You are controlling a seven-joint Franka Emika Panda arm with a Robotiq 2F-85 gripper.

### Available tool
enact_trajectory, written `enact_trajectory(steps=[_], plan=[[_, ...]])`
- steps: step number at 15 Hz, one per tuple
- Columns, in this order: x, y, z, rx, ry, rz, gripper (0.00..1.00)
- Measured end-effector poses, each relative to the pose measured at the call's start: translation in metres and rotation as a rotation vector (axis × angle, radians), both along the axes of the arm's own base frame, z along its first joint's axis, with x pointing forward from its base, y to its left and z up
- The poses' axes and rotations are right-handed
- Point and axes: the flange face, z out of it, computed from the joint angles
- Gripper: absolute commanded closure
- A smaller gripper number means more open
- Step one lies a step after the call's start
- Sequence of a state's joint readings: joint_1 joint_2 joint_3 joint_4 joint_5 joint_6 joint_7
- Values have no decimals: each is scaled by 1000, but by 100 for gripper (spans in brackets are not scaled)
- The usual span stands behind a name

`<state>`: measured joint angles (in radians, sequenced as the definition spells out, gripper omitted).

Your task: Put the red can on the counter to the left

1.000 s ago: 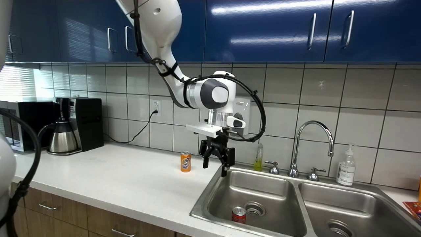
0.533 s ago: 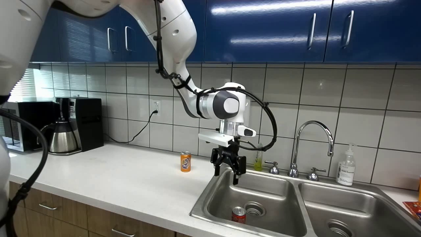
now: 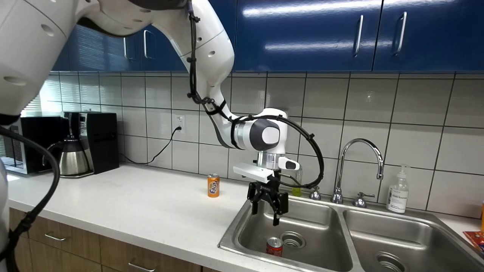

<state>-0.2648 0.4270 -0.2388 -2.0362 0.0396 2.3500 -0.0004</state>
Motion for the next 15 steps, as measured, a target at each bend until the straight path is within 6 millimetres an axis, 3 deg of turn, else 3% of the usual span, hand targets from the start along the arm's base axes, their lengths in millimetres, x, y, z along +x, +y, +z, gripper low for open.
enact_trajectory(steps=[8,15], plan=[[-4,-9,-43,-23,3,-5,0],[8,-15,-67,-45,-1,5,0]])
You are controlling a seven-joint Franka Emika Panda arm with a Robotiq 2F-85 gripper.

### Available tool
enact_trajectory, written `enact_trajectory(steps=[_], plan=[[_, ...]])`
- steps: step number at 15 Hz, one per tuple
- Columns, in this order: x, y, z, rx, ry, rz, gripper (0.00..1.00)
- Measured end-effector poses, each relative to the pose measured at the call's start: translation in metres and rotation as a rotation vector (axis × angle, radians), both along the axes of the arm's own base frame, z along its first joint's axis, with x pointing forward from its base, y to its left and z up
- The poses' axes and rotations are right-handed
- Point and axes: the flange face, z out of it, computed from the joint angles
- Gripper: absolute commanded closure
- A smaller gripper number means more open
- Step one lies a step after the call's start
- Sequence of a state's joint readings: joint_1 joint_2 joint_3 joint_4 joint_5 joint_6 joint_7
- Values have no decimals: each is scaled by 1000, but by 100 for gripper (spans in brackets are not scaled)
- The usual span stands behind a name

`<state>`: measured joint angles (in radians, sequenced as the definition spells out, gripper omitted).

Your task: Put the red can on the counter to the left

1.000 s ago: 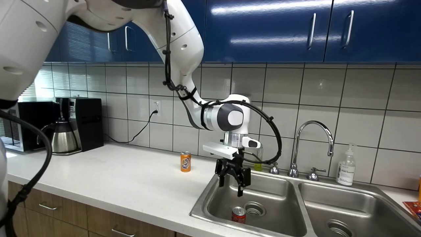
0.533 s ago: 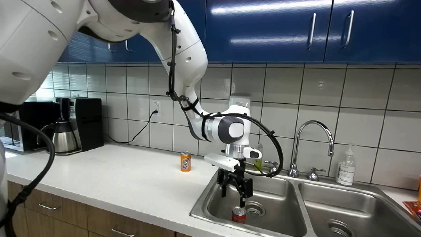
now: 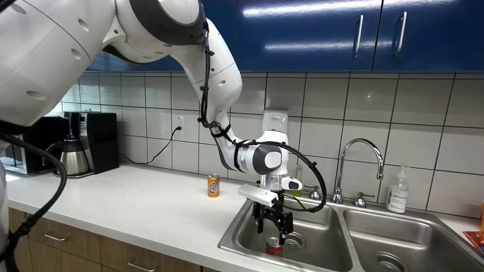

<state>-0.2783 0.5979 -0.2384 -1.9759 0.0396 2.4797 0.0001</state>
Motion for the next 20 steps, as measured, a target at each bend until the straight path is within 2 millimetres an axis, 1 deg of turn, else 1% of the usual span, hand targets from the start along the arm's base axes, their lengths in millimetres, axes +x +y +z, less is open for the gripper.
enact_trajectory(steps=[7,20], plan=[[17,-7,-11,-16,-5,9,0],[29,-13,-43,-36,-4,21,0]])
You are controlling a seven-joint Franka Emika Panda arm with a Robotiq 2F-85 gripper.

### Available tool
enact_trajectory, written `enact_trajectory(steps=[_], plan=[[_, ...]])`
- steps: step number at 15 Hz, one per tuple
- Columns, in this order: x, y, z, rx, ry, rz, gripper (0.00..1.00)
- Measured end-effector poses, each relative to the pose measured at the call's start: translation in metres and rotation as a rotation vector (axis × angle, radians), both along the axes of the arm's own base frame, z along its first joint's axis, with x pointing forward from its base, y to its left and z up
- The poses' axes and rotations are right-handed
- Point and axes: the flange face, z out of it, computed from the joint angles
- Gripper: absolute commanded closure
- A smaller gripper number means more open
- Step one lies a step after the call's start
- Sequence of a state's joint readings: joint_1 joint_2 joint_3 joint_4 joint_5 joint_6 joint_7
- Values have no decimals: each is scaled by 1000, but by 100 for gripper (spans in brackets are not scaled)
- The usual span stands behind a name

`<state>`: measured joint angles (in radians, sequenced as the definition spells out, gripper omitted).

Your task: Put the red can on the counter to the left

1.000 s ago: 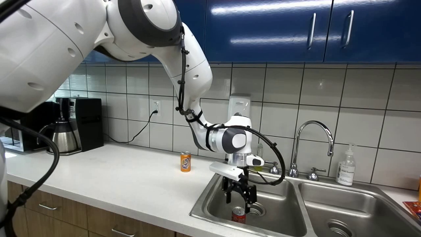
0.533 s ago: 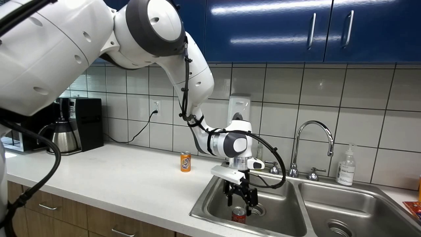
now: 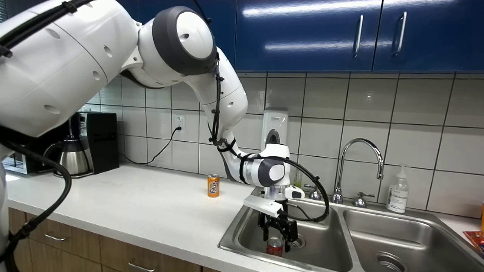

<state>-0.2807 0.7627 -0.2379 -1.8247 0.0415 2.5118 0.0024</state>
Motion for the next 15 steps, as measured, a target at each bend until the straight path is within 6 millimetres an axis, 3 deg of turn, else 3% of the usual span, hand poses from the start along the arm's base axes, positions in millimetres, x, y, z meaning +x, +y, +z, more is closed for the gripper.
enact_trajectory(steps=[13,14,15], plan=[[4,2,-30,-9,-2,15,0],[4,2,-31,-11,-3,14,25],[5,2,-32,-12,-6,14,28]])
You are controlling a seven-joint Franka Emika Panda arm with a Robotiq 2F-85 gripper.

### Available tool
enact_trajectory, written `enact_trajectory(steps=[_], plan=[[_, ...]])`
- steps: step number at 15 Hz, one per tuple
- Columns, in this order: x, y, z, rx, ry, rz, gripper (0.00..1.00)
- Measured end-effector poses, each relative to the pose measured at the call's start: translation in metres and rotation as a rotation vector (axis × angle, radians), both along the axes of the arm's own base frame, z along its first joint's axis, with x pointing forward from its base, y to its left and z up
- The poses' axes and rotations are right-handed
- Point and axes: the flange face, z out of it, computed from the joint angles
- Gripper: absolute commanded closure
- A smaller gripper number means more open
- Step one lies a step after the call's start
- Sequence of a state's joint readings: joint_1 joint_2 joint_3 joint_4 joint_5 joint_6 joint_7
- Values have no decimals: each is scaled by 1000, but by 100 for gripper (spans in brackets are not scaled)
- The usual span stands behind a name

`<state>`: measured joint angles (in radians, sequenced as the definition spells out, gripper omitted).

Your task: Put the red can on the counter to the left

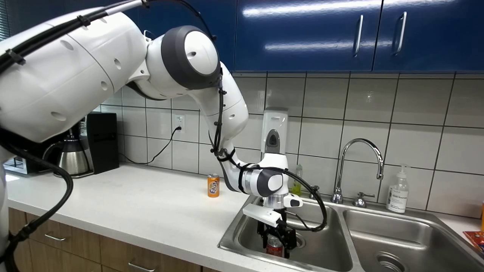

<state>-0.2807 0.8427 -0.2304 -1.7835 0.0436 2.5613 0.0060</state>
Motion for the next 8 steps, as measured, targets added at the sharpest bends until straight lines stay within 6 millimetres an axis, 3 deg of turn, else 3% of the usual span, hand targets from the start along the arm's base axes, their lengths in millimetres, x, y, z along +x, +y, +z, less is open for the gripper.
enact_trajectory(steps=[4,8], plan=[[6,4,2,0,-16,5,58],[9,7,2,-1,-26,9,60]])
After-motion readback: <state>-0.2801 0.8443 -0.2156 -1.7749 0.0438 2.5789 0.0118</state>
